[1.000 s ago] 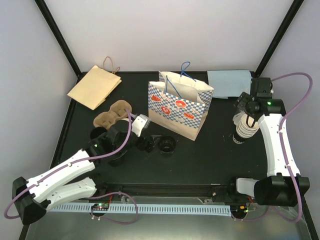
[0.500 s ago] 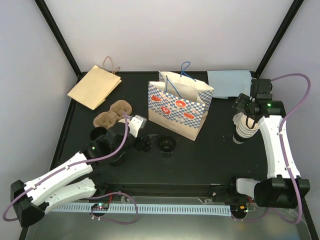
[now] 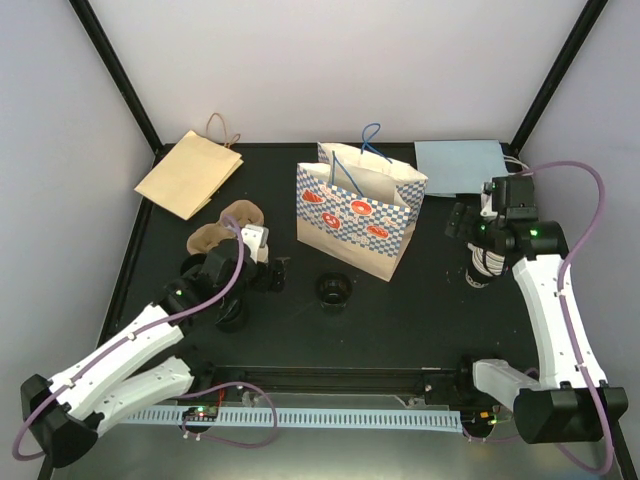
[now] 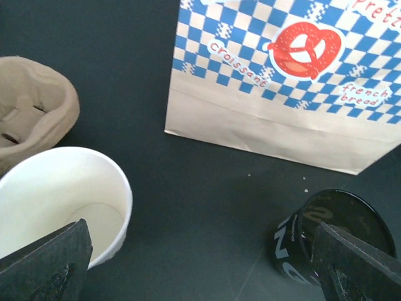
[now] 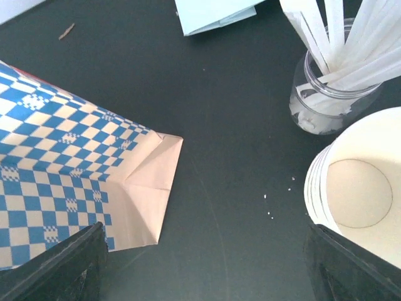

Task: Pack the takeout coffee

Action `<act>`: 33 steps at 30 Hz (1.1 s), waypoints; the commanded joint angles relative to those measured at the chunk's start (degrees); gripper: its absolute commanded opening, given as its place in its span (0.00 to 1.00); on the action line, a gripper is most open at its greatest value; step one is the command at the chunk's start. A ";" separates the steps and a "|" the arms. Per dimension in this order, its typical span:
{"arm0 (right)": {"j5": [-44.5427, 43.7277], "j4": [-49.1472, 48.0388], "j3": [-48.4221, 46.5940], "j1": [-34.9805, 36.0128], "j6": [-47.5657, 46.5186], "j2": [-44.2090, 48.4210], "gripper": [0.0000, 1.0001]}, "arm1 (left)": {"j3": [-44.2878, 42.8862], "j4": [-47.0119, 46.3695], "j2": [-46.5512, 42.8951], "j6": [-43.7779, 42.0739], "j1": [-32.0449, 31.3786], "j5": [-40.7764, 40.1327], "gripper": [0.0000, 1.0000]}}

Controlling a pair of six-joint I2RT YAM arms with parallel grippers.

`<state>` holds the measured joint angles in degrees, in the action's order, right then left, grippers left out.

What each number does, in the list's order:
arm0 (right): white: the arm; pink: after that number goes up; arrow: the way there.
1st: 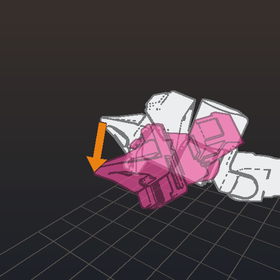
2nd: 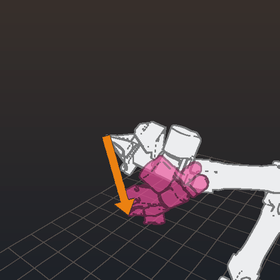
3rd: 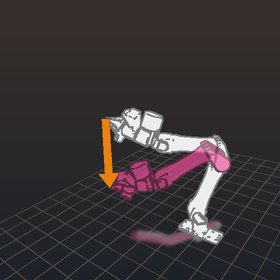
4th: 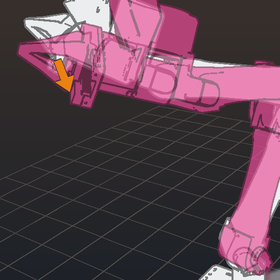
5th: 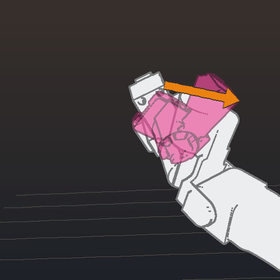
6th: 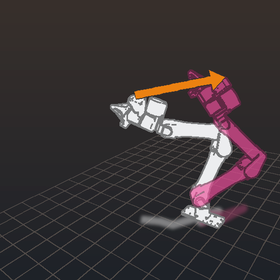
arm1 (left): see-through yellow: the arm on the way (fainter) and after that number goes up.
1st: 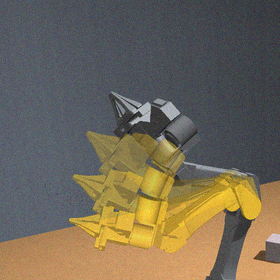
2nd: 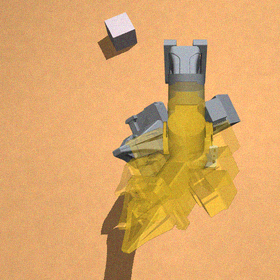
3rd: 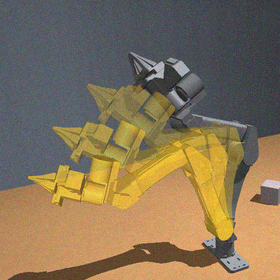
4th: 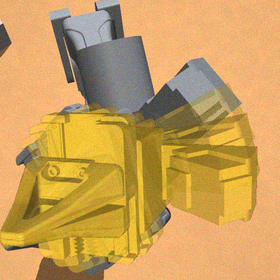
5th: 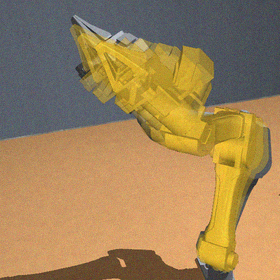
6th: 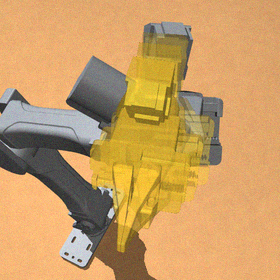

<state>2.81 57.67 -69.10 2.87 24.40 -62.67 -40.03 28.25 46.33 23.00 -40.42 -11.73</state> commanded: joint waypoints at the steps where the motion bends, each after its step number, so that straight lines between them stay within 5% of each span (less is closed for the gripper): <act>1: 2.78 1.15 1.14 0.50 -2.79 0.59 0.88 | -2.61 0.56 0.53 0.88 0.39 3.85 0.99; 10: 6.54 -7.00 5.23 10.74 -1.47 6.53 0.94 | -4.77 15.45 -5.51 11.08 1.15 -7.96 0.99; 20: 7.54 -21.17 15.61 20.67 -0.62 12.81 0.96 | -4.59 25.69 -0.91 20.90 9.86 -1.79 0.99; 33: 1.77 -40.51 35.56 21.40 1.18 21.21 1.00 | -5.66 31.52 -0.33 23.50 10.34 -2.53 0.99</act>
<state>8.67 26.41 -37.12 24.03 24.12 -43.07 -44.23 57.56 46.13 45.69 -30.44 -14.57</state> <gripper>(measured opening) 0.999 0.989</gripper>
